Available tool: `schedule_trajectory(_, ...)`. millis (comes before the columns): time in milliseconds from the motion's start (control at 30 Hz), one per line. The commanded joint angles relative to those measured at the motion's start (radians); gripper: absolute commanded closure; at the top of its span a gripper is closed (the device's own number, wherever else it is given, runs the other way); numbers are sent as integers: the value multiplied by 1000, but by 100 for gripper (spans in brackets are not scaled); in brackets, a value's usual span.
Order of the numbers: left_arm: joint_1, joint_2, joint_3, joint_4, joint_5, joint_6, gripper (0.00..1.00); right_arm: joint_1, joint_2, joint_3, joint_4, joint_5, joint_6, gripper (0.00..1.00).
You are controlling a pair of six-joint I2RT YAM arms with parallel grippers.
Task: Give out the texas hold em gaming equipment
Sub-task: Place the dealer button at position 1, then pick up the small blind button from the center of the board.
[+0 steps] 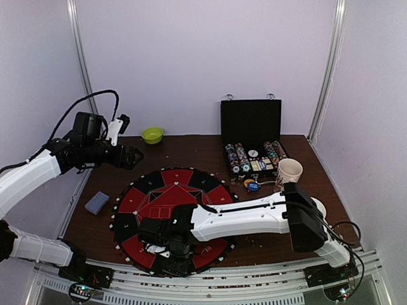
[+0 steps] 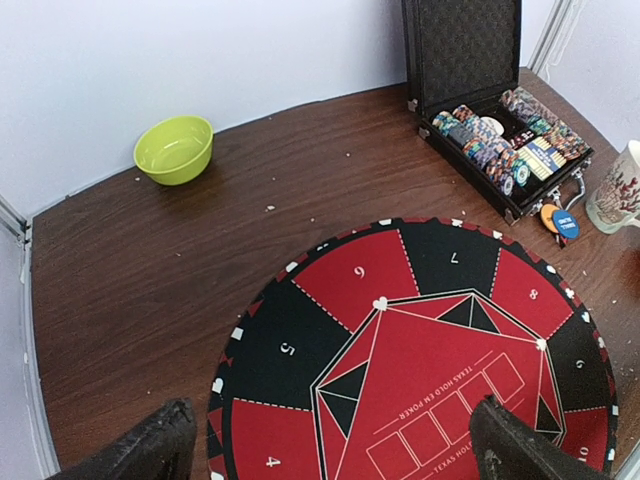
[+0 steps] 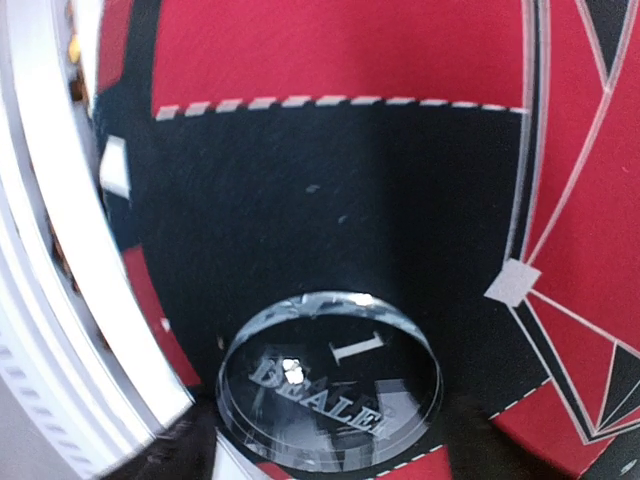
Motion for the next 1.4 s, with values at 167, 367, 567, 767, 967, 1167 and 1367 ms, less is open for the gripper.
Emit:
schedule_trajectory(167,6,-23,-2,76,4,37,2,-39,-114,78,-59,78,50,0)
schedule_trajectory(367,7,3,29,87,20,34,2,-171,-356,2,75,88,50,0)
schedule_trajectory(567,6,31,52,88,34,26,2,-427,-564,-110,158,228,193,0)
schedule_trajectory(767,6,53,69,93,38,22,2,-553,-591,-250,123,392,334,5)
schedule_trajectory(967,6,105,77,113,65,22,2,-631,-561,-466,186,411,444,11)
schedule_trajectory(1167,6,145,84,112,66,41,2,-699,-475,-554,295,380,460,14)
schedule_trajectory(1367,6,149,81,112,46,56,2,-766,-395,-568,386,304,453,22)
